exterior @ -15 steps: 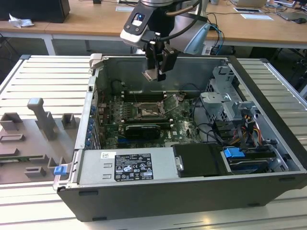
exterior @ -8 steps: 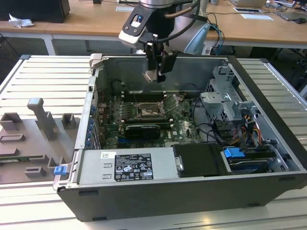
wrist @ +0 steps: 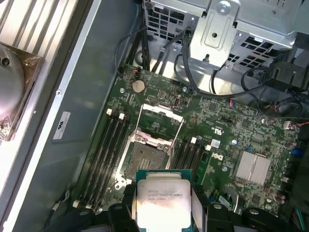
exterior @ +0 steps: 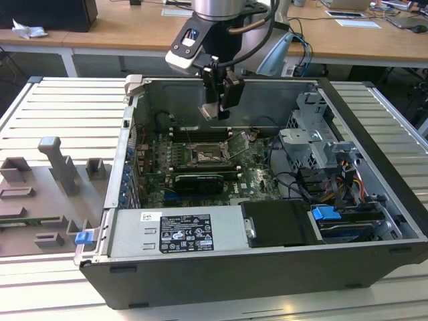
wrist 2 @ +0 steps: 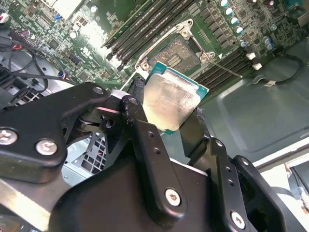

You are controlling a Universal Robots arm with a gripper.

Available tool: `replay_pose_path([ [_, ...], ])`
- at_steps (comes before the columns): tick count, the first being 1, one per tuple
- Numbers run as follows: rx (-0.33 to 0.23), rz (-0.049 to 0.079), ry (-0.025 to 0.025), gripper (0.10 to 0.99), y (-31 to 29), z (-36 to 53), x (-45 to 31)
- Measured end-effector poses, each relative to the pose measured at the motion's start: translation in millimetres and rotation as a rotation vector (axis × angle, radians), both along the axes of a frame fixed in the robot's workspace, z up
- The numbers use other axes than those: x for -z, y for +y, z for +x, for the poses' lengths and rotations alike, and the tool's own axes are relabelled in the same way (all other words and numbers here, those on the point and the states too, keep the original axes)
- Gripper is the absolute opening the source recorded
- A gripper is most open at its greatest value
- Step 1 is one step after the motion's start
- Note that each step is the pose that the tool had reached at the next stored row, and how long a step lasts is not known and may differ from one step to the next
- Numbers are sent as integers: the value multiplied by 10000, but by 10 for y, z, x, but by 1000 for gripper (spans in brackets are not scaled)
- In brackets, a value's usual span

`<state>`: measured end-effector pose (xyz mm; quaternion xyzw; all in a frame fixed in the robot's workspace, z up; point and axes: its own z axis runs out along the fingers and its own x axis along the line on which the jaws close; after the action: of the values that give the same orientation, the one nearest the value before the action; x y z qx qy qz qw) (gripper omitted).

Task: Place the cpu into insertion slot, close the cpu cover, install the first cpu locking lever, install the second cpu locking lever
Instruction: 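Place the cpu into insertion slot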

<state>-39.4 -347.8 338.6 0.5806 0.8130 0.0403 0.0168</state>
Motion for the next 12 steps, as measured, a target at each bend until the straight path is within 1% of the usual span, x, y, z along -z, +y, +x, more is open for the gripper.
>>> replay_pose_path([
  [6,65,-6,8,541,0,0,76],
  [10,138,-11,23,541,0,-1,143],
  [12,149,-19,22,541,0,0,168],
])
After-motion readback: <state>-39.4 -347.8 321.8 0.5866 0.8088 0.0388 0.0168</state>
